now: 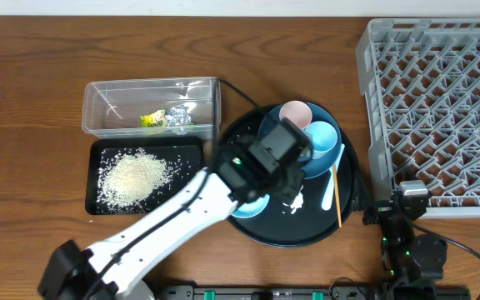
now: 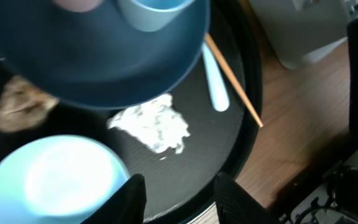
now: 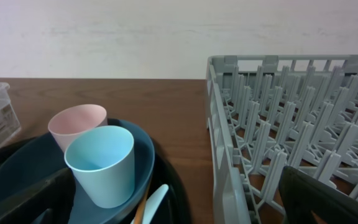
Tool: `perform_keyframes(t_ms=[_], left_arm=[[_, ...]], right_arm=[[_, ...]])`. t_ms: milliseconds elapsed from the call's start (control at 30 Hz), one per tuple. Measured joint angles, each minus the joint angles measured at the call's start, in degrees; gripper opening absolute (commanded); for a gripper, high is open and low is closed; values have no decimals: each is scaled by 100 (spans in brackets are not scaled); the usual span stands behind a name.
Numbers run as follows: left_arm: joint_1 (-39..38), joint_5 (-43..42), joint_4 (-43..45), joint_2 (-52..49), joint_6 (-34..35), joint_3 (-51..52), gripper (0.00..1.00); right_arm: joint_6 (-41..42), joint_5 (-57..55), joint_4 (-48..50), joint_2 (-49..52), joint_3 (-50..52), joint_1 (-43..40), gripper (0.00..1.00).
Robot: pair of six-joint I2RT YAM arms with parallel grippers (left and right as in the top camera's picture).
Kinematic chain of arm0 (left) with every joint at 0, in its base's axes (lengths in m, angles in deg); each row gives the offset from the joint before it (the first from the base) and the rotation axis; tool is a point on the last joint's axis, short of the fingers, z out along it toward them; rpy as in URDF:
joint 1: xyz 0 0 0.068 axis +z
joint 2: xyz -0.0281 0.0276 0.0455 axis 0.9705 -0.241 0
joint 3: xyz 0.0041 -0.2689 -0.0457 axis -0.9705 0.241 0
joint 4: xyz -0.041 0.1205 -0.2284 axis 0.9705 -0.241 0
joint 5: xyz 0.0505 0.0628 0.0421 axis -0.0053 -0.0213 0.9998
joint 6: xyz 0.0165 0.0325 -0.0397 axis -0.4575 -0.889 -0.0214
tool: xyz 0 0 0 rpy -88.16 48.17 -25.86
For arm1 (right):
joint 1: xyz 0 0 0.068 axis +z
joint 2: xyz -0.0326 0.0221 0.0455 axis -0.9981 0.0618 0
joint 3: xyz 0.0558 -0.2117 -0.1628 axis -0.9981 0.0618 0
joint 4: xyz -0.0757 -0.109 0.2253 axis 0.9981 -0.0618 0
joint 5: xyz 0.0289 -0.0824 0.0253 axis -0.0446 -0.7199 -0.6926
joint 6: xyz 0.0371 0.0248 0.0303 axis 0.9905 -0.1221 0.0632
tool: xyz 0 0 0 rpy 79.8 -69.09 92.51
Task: Sort waste into correct bins and load items into the dishwasher rack
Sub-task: 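Move the left gripper over the white tissue on the round tray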
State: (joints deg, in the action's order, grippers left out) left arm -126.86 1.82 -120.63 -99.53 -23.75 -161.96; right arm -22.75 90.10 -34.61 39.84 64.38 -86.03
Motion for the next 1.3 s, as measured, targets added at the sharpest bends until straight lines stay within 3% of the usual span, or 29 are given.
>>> perform_keyframes(t_ms=[433, 933, 1200, 1233, 1300], left_arm=[[-262, 118, 109, -1045, 103, 68, 48], [-621, 341, 313, -1054, 286, 72, 50], [-966, 935, 372, -1054, 592, 72, 50], [-960, 979, 369, -1054, 625, 72, 55], [-929, 1058, 372, -1054, 721, 72, 78]], right_arm=[[0, -2, 0, 0, 0, 0, 99], [0, -2, 0, 0, 0, 0, 99], [0, -2, 0, 0, 0, 0, 99], [0, 0, 0, 0, 0, 0, 99], [0, 0, 0, 0, 0, 0, 98]])
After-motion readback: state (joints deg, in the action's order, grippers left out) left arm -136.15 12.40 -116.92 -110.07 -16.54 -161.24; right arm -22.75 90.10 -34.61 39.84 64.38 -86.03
